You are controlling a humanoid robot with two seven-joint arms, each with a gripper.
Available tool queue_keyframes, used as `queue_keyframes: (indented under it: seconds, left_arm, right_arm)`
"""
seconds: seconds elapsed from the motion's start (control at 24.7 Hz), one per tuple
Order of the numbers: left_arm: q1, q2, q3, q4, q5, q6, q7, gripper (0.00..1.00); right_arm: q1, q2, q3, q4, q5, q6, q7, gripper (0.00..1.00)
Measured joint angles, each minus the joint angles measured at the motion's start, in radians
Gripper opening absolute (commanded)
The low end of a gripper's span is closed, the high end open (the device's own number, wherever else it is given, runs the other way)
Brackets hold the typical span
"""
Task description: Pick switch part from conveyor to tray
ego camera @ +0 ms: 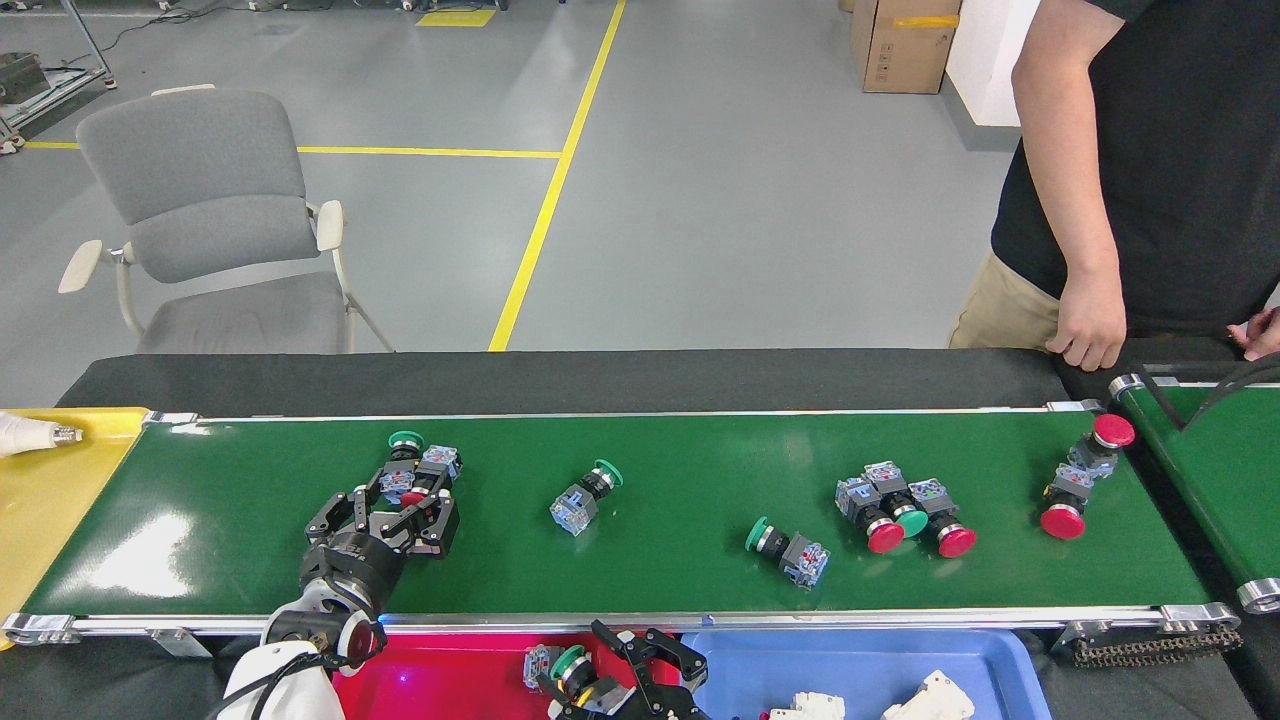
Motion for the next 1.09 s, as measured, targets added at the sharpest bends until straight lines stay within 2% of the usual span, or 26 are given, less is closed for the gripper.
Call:
queue_keyframes:
  seconds: [0.12, 0.24, 0.28, 0.4, 0.49, 0.61, 0.77, 0.93, 1.09]
  left_arm:
    - [0.176, 0.004, 0.007, -0.233, 0.037, -0.170, 0.001, 0.43]
    - [0.348, 0.004, 0.010, -0.422, 0.061, -0.332, 0.001, 0.62]
    - [0.393, 0.003, 0.010, -0.460, 0.064, -0.357, 0.001, 0.64]
    - [0.460, -0.001, 0.010, -0.485, 0.069, -0.391, 0.003, 1.00]
    - [0.470, -0.003, 0.011, -0.487, 0.069, -0.400, 0.003, 1.00]
    - [0.485, -0.005, 0.017, -0.489, 0.069, -0.405, 0.004, 1.00]
    - [0.485, -0.033, 0.102, -0.489, 0.070, -0.394, 0.004, 1.00]
    - [0.473, -0.035, 0.206, -0.455, 0.070, -0.191, 0.003, 1.00]
    - [0.460, -0.034, 0.288, -0.412, 0.070, -0.107, 0.003, 1.00]
  right_arm:
    - [0.077, -0.022, -0.121, -0.080, -0.004, 0.009, -0.020, 1.00]
    - [0.228, -0.022, -0.322, -0.150, -0.006, 0.053, -0.087, 1.00]
    - [0.276, -0.022, -0.395, -0.158, -0.007, 0.067, -0.121, 1.00]
    - [0.392, -0.021, -0.602, -0.162, -0.017, 0.088, -0.198, 1.00]
    - [0.429, -0.019, -0.689, -0.162, -0.046, 0.096, -0.220, 1.00]
    - [0.406, -0.014, -0.713, -0.158, -0.064, 0.100, -0.232, 1.00]
    - [0.283, -0.024, -0.695, -0.102, -0.045, 0.105, -0.202, 1.00]
    - [0.168, -0.047, -0.620, -0.029, -0.037, 0.101, -0.100, 1.00]
    - [0.078, -0.050, -0.533, 0.043, -0.038, 0.096, -0.052, 1.00]
